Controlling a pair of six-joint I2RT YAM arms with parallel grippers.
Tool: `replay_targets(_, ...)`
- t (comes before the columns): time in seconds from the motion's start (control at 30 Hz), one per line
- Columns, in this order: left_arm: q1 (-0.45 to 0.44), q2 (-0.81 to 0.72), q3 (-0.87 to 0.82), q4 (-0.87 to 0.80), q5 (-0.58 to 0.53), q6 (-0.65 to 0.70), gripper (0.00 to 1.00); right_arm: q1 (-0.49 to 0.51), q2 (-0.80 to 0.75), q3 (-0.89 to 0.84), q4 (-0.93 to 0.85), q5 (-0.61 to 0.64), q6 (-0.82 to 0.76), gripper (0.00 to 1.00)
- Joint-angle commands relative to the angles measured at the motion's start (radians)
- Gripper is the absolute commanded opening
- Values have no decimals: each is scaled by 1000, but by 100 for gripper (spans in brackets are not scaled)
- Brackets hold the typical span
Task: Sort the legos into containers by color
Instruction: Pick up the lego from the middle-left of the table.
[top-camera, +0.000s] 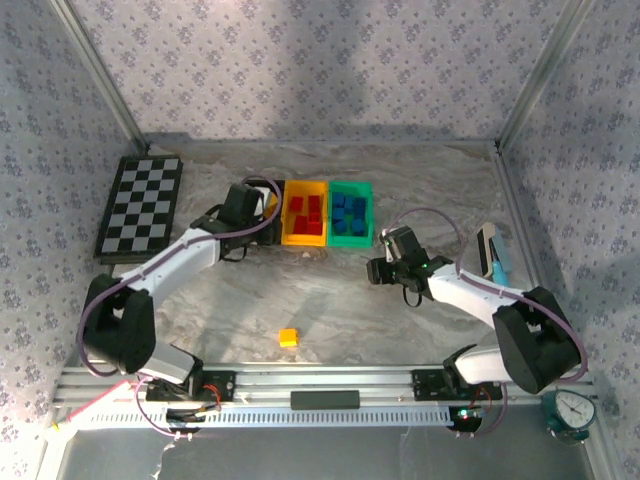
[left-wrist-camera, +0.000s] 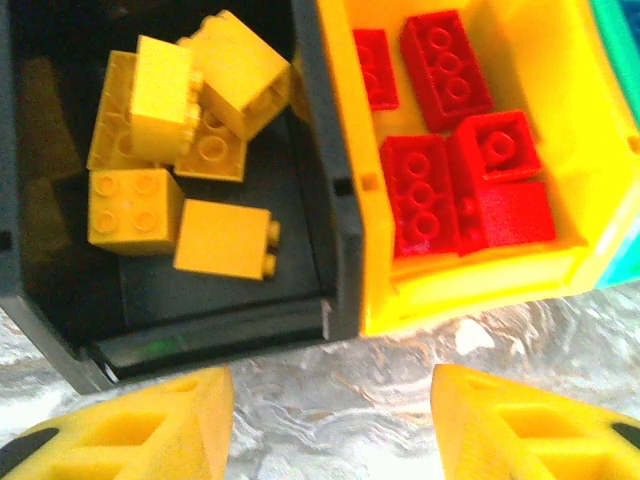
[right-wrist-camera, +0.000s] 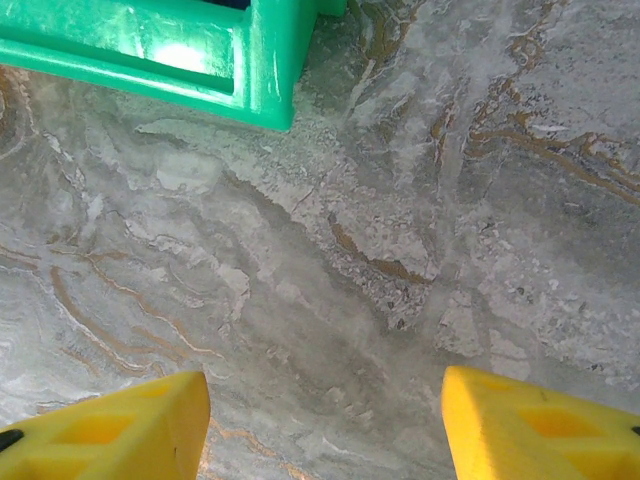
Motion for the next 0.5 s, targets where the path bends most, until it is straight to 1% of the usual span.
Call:
replay_targets(0.0,-36,-84,-60,28,45,21,54,7,7,27,-8,4,-1,64)
replay_targets(0.1,-69,-153,-132,14,44,13,54,7,11,29,-8,2,-1,64)
replay_targets(0.2,-79,-205,-178,-18,61,-27,54,6,16,29,-3,-7,0,64)
replay_targets(0.37,-87,-249,-203,-60,157,-79,54,13,28,36,-1,-16,2,64)
replay_targets(0.47,-92,-250,-218,-75,221,-100,54,16,33,39,-4,-11,1,64)
